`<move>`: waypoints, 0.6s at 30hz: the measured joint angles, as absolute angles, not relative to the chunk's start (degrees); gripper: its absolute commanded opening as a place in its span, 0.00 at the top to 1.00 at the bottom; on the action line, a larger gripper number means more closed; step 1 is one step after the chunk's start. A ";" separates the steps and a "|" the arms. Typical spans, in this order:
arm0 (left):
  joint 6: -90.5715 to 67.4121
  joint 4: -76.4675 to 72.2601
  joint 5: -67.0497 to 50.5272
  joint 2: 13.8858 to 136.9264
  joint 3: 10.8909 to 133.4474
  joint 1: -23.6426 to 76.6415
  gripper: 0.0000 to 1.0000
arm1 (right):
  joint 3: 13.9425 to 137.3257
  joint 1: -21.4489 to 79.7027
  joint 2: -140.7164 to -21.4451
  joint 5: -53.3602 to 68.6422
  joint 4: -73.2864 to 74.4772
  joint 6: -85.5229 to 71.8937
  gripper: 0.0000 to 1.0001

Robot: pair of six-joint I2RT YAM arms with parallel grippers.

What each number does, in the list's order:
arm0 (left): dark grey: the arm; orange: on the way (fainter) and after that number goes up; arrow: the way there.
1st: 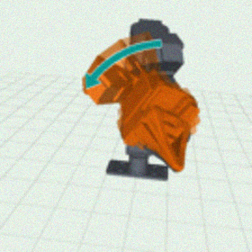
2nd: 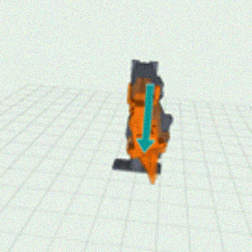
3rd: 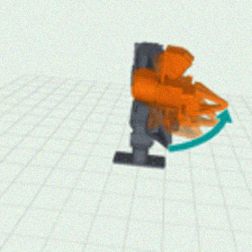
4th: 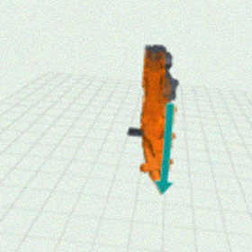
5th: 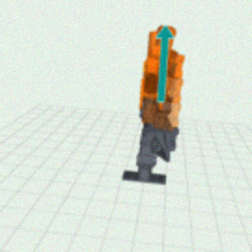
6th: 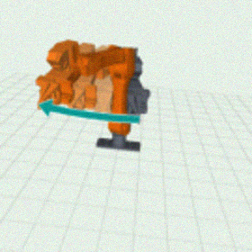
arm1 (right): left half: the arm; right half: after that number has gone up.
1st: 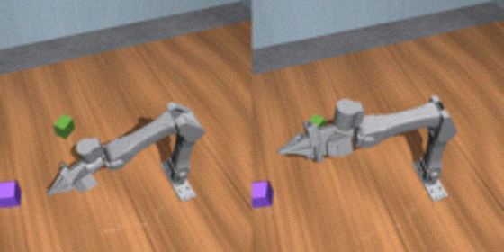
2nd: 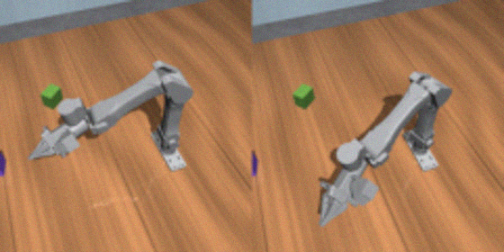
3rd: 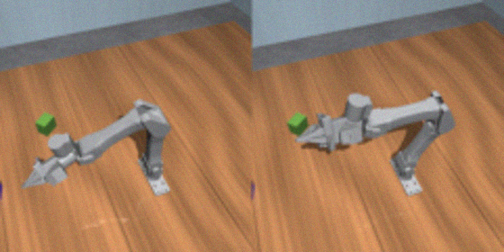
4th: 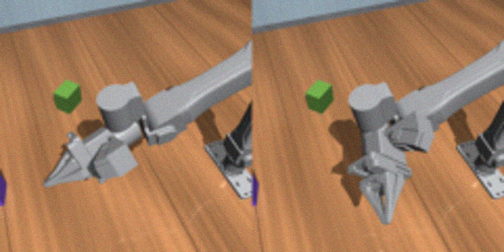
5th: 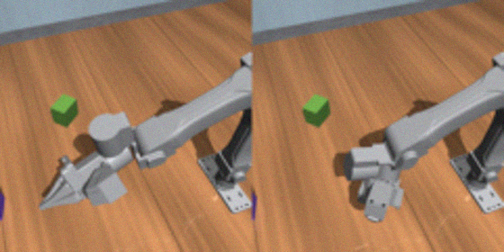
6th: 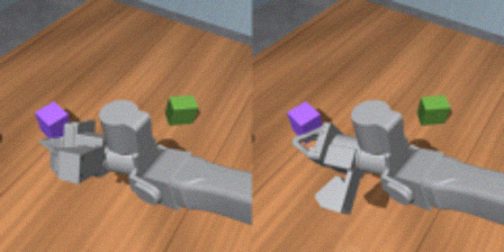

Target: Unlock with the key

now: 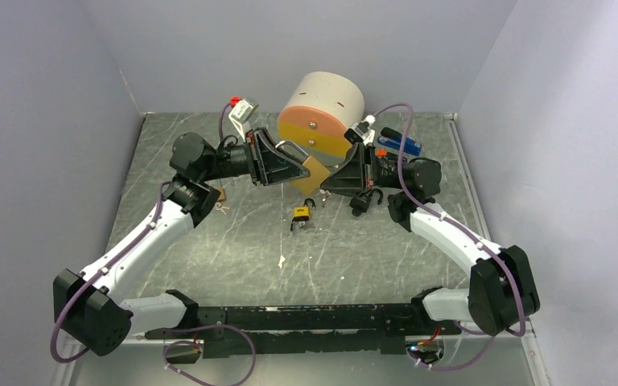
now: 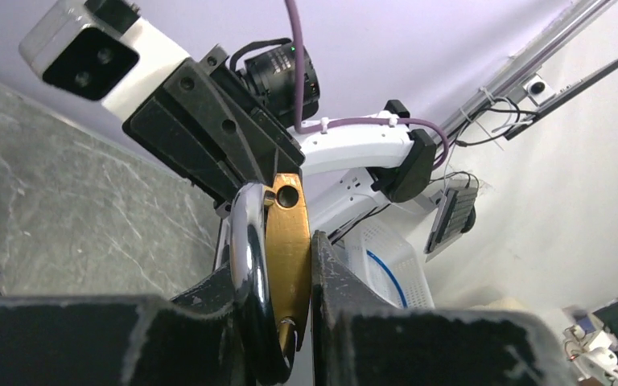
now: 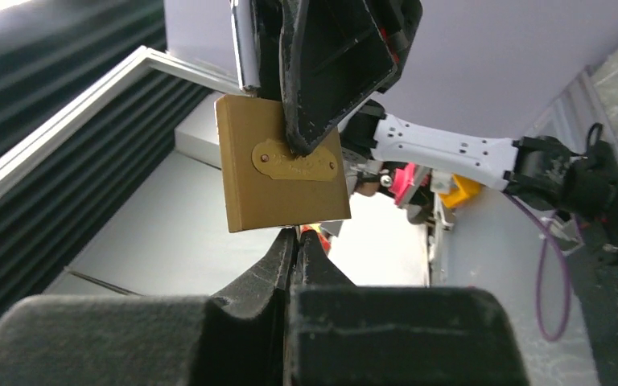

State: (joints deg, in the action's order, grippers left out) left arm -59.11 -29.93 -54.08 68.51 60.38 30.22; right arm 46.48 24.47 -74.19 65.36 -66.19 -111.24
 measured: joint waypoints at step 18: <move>-54.22 -17.61 -49.08 68.07 64.45 32.47 0.98 | 61.91 23.99 -56.64 47.57 -9.34 -62.17 0.23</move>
